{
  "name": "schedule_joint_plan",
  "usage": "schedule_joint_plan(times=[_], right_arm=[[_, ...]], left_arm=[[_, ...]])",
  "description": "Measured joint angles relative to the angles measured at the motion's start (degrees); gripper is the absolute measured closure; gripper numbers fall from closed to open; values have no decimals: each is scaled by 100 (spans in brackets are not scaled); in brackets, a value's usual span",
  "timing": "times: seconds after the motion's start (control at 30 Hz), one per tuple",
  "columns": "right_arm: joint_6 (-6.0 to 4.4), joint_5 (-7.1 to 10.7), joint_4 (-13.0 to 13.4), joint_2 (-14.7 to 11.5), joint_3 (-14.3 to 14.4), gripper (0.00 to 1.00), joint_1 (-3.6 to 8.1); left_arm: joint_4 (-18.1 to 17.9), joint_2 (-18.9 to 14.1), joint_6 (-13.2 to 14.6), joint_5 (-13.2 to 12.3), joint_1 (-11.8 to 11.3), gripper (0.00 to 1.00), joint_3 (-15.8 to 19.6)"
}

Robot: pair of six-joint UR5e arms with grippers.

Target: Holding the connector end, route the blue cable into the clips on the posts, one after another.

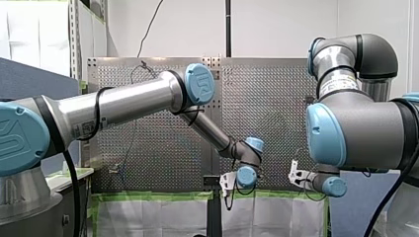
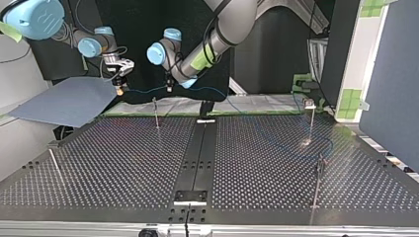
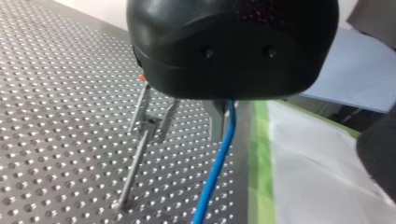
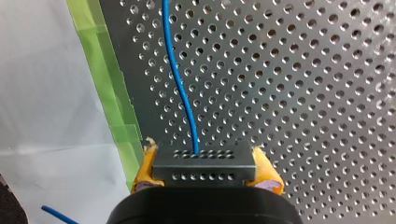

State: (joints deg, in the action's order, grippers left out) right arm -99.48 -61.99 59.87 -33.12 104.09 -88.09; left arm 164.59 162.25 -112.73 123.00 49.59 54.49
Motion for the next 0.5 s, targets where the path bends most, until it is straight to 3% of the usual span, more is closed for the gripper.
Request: schedule_joint_plan(times=[0.3, 0.5], right_arm=[[416, -6, -479, 1, -208, 100, -28], [584, 37, -762, 5, -241, 100, -78]], left_arm=[[-225, 1, -119, -106, -87, 95, 0], [-427, 2, -235, -119, -36, 95, 0]])
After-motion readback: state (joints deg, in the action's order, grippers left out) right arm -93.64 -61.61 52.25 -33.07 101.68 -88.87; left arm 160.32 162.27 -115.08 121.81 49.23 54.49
